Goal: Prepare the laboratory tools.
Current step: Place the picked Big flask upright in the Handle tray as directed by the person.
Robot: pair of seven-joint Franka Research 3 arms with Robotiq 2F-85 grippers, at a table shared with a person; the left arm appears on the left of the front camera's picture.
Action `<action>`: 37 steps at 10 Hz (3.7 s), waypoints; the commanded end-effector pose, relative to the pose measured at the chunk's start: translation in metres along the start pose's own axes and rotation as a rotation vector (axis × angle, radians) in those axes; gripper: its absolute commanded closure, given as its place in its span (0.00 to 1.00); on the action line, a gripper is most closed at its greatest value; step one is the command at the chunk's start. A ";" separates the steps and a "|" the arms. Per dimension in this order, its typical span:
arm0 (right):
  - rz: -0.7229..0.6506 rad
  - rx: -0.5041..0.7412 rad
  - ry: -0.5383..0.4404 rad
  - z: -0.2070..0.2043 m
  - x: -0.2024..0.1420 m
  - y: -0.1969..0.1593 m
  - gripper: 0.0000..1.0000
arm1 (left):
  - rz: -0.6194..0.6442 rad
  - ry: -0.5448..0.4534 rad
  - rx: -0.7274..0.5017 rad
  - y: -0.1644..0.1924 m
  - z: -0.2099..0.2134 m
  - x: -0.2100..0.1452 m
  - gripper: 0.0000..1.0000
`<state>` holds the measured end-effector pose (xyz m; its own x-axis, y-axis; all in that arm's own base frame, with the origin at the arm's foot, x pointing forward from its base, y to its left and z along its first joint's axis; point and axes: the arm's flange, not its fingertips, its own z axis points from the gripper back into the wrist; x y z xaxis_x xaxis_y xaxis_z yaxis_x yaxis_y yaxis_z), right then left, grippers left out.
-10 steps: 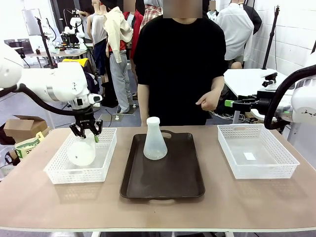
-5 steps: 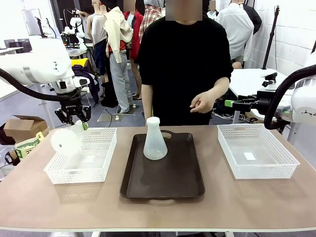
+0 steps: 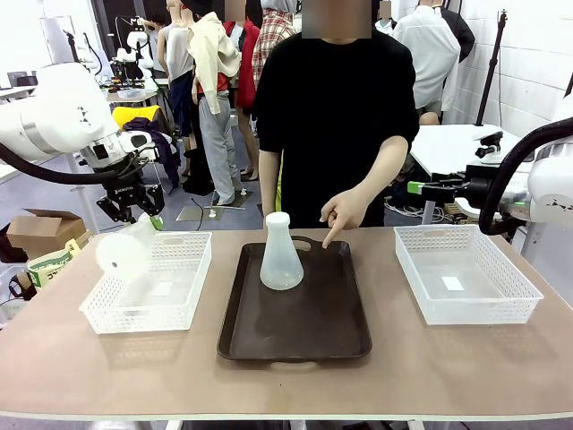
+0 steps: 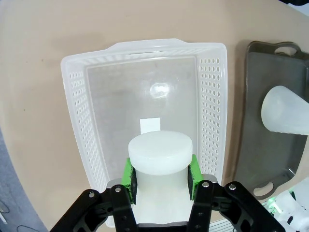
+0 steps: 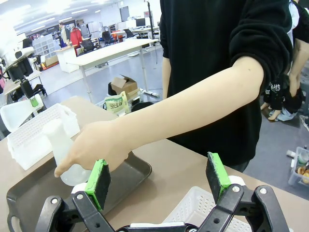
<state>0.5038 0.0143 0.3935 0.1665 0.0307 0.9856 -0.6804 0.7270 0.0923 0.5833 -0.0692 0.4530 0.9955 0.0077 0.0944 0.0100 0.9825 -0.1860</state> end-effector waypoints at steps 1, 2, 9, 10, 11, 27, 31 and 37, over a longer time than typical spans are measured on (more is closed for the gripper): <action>0.008 0.003 0.010 0.000 0.000 0.000 0.00 | -0.012 0.007 0.023 0.001 0.000 0.002 1.00; 0.008 0.003 0.010 0.000 0.000 0.000 0.00 | -0.012 0.007 0.023 0.001 0.000 0.002 1.00; 0.008 0.003 0.010 0.000 0.000 0.000 0.00 | -0.406 -0.351 -0.360 -0.030 0.061 -0.033 1.00; 0.008 0.003 0.010 0.000 0.000 0.000 0.00 | -0.539 -0.427 -0.463 -0.039 0.079 -0.043 1.00; 0.008 0.003 0.010 0.000 0.000 0.000 0.00 | -0.674 -0.476 -0.538 -0.045 0.092 -0.053 1.00; 0.008 0.003 0.010 0.000 0.000 0.000 0.00 | -0.943 -0.885 -0.987 -0.088 0.062 -0.095 1.00; 0.008 0.003 0.010 0.000 0.000 0.000 0.00 | -1.298 -1.110 -1.144 -0.112 0.059 -0.139 1.00; 0.008 0.003 0.010 0.000 0.000 0.000 0.00 | -1.450 -1.086 -1.059 -0.193 -0.006 -0.171 1.00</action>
<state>0.5038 0.0144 0.3938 0.1660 0.0311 0.9856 -0.6804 0.7271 0.0916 0.4034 -0.2542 0.4736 -0.1968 -0.0264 0.9801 0.9780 -0.0759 0.1944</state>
